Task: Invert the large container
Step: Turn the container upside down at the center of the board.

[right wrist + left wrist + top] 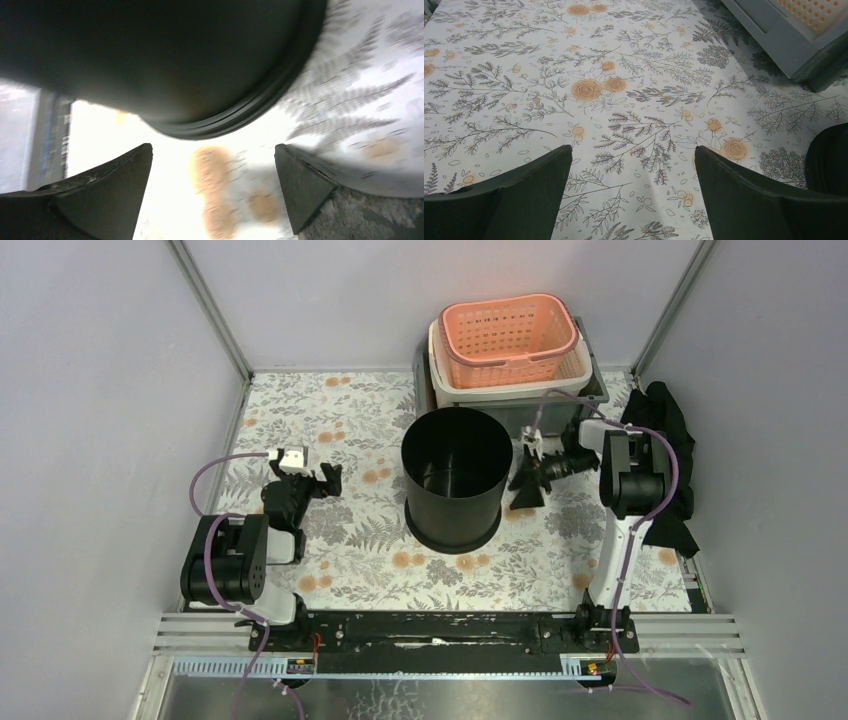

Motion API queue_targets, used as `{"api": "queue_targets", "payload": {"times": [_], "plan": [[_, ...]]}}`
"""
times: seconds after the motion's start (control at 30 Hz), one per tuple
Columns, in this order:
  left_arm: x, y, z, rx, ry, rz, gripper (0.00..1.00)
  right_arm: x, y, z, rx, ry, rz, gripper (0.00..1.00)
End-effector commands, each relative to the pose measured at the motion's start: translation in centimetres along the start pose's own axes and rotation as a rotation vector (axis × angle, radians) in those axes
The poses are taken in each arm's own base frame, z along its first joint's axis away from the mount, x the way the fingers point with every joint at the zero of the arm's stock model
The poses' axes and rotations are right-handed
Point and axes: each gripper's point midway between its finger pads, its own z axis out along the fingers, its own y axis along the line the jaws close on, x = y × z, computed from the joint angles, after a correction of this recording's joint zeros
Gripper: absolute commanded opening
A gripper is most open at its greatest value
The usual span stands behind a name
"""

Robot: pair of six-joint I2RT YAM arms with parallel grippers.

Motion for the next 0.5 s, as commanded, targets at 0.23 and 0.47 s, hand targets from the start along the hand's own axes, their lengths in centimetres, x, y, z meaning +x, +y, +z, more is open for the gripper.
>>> {"api": "queue_targets", "payload": {"times": [0.23,0.47], "plan": [[-0.2,0.1,-0.1,-0.003,-0.016,0.02,1.0,-6.9,10.8,-4.0,-0.106,-0.227,-0.057,0.99],[-0.2,0.1,-0.1,-0.003,-0.016,0.02,1.0,-12.7,15.1,-7.5,-0.028,-0.322,-0.103,0.99]]}}
